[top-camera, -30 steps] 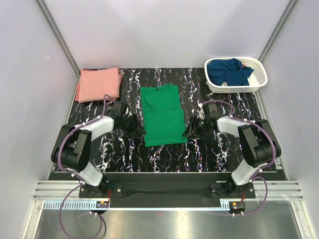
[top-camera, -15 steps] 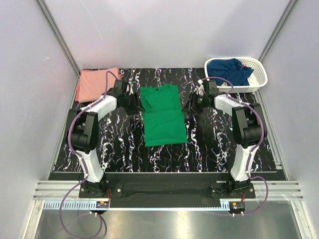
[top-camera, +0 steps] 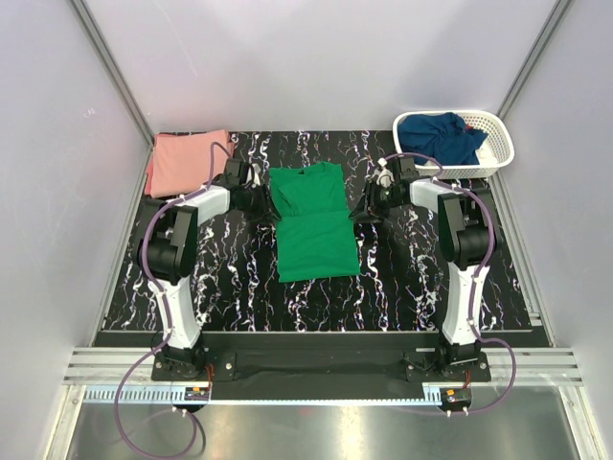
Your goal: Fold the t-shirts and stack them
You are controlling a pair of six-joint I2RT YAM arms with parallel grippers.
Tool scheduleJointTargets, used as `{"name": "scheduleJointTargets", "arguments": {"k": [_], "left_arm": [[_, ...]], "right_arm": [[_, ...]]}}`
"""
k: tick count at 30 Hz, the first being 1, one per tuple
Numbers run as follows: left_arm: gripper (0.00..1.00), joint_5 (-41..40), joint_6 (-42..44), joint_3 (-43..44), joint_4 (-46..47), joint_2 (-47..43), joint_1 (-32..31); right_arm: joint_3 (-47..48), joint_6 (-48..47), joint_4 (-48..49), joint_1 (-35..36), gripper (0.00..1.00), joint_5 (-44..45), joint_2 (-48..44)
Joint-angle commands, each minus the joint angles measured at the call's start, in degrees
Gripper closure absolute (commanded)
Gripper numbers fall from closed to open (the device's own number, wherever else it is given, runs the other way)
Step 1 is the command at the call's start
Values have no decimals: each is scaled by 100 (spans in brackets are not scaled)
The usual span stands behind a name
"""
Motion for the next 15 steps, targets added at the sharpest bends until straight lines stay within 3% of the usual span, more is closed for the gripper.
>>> {"name": "scheduleJointTargets", "arguments": {"k": [1,11,15], "left_arm": [[62,154,106,126,334,59,21],[66,339,36,90,475,112,12],[74,356,19,90,492,138,-6]], "right_arm": [[239,16,262,-27,58,-307,120],[195,139,455,-18,61,-448,103],[187,174,499,-18,64,-465,94]]}}
